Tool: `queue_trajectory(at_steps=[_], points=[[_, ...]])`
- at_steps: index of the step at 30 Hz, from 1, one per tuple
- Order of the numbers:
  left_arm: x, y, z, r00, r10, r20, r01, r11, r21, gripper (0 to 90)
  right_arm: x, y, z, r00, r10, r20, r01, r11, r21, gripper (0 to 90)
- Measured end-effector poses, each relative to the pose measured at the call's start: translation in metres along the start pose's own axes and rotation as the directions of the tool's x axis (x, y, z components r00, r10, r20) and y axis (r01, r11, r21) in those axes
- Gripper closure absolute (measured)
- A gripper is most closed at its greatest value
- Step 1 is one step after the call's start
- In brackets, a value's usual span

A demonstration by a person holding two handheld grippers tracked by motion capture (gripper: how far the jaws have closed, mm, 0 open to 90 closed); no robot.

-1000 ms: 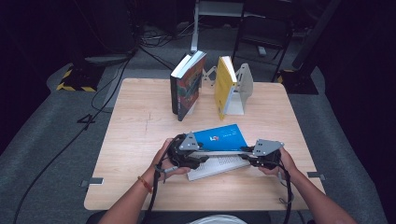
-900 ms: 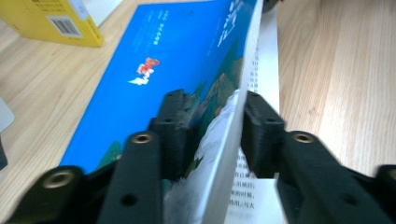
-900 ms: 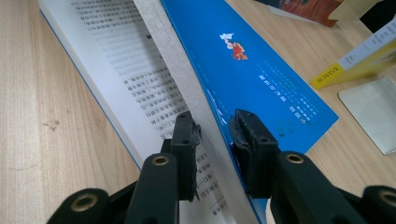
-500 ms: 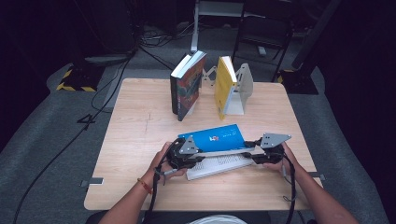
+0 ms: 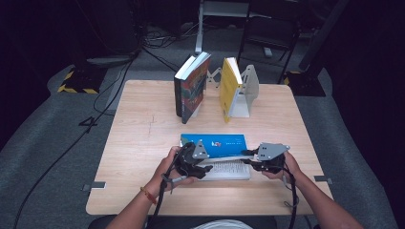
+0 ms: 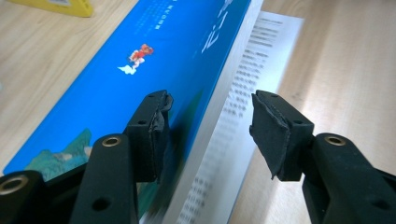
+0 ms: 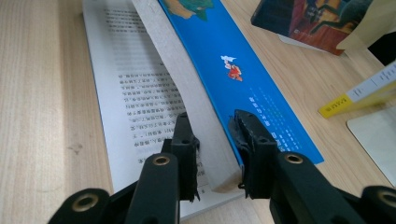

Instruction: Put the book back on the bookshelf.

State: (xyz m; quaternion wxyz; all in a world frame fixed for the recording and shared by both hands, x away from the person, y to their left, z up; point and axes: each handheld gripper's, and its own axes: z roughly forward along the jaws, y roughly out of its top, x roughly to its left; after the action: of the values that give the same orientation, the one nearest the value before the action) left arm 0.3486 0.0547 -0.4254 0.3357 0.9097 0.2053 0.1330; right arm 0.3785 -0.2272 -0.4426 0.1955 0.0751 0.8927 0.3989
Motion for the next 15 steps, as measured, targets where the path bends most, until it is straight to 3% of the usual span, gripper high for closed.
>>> queue_trajectory(at_steps=[5,10,15], points=[[-0.006,0.007,0.021,0.9996,-0.004,-0.028,0.004,1.0,0.001,39.5,0.004,0.009,0.004,0.9999,-0.012,-0.007,0.012,1.0,0.008,71.7],[-0.011,0.012,0.031,0.9981,0.002,-0.062,-0.001,0.9999,0.011,37.4,0.005,0.014,0.007,0.9998,0.003,-0.018,-0.002,1.0,0.008,72.0],[-0.012,0.012,0.036,0.991,-0.005,-0.134,0.008,0.9997,0.023,37.4,0.007,0.018,0.009,0.9998,0.006,-0.017,-0.006,1.0,0.0,72.2]])
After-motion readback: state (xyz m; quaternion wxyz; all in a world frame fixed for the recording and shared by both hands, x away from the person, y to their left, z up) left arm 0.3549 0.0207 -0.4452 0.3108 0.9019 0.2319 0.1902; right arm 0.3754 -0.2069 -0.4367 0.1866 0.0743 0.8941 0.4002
